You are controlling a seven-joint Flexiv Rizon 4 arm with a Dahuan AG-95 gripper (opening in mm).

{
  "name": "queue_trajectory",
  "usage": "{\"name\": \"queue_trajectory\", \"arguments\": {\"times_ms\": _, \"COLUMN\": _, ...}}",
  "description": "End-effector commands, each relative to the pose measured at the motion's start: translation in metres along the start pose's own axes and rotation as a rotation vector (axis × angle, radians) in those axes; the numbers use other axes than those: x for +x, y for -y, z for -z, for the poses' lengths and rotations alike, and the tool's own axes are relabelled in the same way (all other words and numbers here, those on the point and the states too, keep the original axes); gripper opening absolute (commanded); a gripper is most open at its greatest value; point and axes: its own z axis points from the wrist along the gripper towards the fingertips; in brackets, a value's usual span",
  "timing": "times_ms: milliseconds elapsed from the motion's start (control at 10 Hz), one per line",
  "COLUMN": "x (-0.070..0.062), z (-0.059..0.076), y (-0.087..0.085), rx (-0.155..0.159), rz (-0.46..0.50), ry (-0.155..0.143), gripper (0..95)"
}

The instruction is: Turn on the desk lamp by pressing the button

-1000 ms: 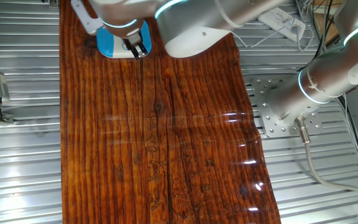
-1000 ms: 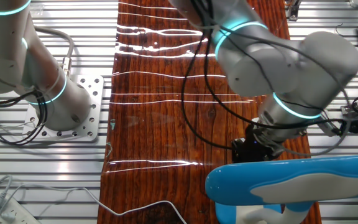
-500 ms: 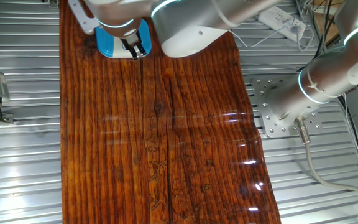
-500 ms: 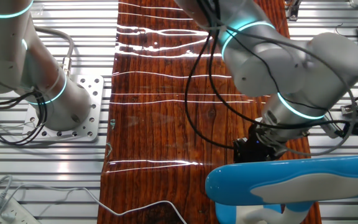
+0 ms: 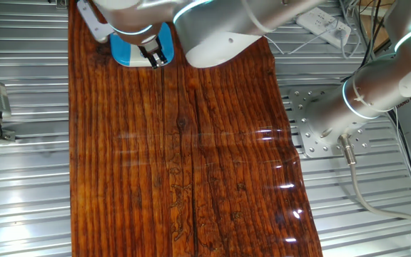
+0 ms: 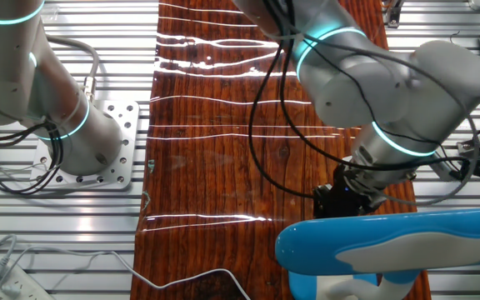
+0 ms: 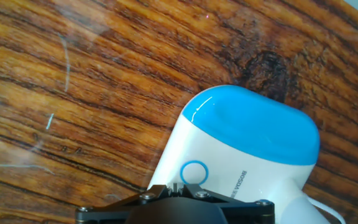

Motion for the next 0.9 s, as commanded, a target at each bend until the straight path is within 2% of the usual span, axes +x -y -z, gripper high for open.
{"name": "queue_trajectory", "arguments": {"times_ms": 100, "x": -0.0038, "z": -0.0371, "y": 0.0018, "rx": 0.001, "rz": 0.01, "ry": 0.003, "gripper": 0.0}}
{"name": "queue_trajectory", "arguments": {"times_ms": 200, "x": -0.0033, "z": -0.0364, "y": 0.0016, "rx": -0.023, "rz": -0.016, "ry": -0.017, "gripper": 0.0}}
{"name": "queue_trajectory", "arguments": {"times_ms": 300, "x": -0.0022, "z": -0.0347, "y": 0.0013, "rx": -0.07, "rz": -0.062, "ry": -0.058, "gripper": 0.0}}
{"name": "queue_trajectory", "arguments": {"times_ms": 400, "x": -0.0009, "z": -0.0327, "y": 0.0008, "rx": -0.1, "rz": -0.084, "ry": -0.069, "gripper": 0.0}}
{"name": "queue_trajectory", "arguments": {"times_ms": 500, "x": -0.001, "z": -0.0328, "y": 0.0008, "rx": -0.05, "rz": -0.042, "ry": -0.033, "gripper": 0.0}}
{"name": "queue_trajectory", "arguments": {"times_ms": 600, "x": -0.0011, "z": -0.033, "y": 0.0009, "rx": 0.033, "rz": 0.014, "ry": 0.023, "gripper": 0.0}}
{"name": "queue_trajectory", "arguments": {"times_ms": 700, "x": -0.0004, "z": -0.0319, "y": 0.0006, "rx": 0.017, "rz": 0.001, "ry": 0.036, "gripper": 0.0}}
{"name": "queue_trajectory", "arguments": {"times_ms": 800, "x": -0.0003, "z": -0.0312, "y": 0.0007, "rx": 0.021, "rz": -0.002, "ry": 0.033, "gripper": 0.0}}
{"name": "queue_trajectory", "arguments": {"times_ms": 900, "x": 0.0001, "z": -0.0297, "y": 0.0007, "rx": -0.018, "rz": -0.045, "ry": -0.003, "gripper": 0.0}}
